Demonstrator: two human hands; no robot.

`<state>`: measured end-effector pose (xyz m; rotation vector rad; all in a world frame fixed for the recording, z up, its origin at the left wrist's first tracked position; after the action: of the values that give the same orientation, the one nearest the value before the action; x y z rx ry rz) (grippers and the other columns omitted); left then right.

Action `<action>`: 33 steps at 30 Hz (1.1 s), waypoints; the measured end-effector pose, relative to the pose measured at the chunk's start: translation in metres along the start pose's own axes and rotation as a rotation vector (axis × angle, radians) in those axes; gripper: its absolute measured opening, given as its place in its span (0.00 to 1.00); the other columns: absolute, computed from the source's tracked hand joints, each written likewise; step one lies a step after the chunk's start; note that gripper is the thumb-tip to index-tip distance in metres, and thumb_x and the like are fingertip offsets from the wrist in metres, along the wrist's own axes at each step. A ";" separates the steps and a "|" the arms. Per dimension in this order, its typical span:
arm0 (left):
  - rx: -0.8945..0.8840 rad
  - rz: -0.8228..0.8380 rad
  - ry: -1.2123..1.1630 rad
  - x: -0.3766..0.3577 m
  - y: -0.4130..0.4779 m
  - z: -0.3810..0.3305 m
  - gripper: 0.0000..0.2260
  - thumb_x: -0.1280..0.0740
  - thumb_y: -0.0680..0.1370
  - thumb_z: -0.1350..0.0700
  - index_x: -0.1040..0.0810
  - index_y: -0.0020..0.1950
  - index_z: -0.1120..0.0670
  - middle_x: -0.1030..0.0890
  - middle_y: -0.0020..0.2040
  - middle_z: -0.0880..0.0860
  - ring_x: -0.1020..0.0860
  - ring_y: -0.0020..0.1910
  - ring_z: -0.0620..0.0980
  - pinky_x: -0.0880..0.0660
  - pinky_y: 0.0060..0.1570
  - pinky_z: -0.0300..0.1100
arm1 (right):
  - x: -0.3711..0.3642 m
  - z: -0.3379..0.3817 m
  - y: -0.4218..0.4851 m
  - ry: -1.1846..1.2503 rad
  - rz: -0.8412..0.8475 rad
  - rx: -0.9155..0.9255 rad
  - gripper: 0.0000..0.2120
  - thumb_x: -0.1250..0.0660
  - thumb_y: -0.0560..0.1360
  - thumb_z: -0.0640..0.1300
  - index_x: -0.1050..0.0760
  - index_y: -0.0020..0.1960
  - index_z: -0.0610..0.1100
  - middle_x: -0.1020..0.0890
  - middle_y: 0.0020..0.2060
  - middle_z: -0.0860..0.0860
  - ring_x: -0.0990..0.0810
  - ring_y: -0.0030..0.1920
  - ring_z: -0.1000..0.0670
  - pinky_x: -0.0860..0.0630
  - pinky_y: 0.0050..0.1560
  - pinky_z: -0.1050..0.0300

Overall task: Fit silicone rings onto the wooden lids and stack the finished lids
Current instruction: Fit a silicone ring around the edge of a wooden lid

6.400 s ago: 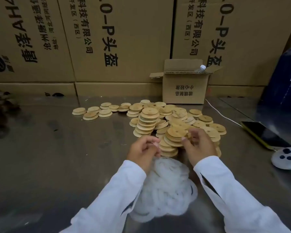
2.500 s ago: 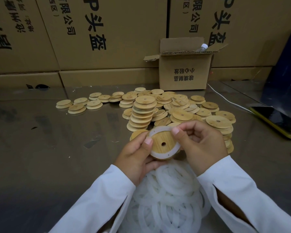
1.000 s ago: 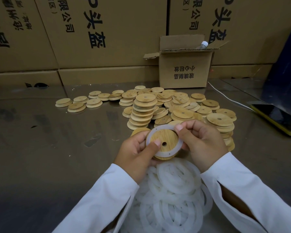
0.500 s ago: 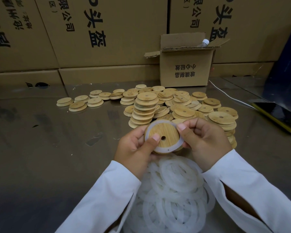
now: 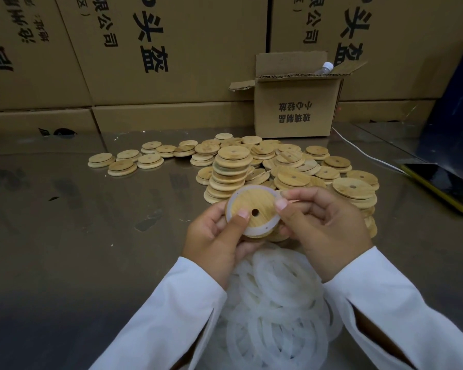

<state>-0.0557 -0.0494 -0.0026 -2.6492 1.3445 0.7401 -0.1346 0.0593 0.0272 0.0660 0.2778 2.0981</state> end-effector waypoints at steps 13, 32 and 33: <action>-0.030 0.009 0.249 0.010 0.002 0.001 0.12 0.26 0.62 0.55 0.17 0.44 0.54 0.16 0.43 0.58 0.18 0.44 0.55 0.23 0.51 0.50 | -0.002 0.001 -0.006 -0.227 -0.033 0.141 0.06 0.33 0.69 0.42 0.24 0.34 0.49 0.24 0.23 0.55 0.26 0.25 0.53 0.28 0.30 0.61; -0.106 -0.086 0.150 0.009 -0.002 -0.013 0.08 0.24 0.62 0.56 0.19 0.39 0.54 0.17 0.38 0.58 0.19 0.40 0.56 0.21 0.45 0.50 | -0.003 0.013 -0.004 -0.237 0.033 0.205 0.06 0.34 0.73 0.40 0.25 0.37 0.47 0.25 0.22 0.55 0.27 0.19 0.55 0.30 0.24 0.66; -0.117 -0.080 0.160 0.009 -0.002 -0.014 0.08 0.25 0.61 0.55 0.19 0.38 0.53 0.17 0.38 0.57 0.19 0.40 0.56 0.22 0.46 0.51 | -0.002 0.015 -0.007 -0.267 0.001 0.244 0.05 0.34 0.72 0.43 0.25 0.37 0.49 0.24 0.24 0.55 0.27 0.20 0.54 0.29 0.25 0.65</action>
<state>-0.0443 -0.0589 0.0052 -2.8905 1.2567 0.6284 -0.1254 0.0635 0.0408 0.4866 0.3692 2.0190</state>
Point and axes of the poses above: each hand's wrist, its own y-axis towards the middle knuckle, its own x-axis out of the back of the hand, z = x × y, the point moved 6 cm from there along y, towards the middle knuckle
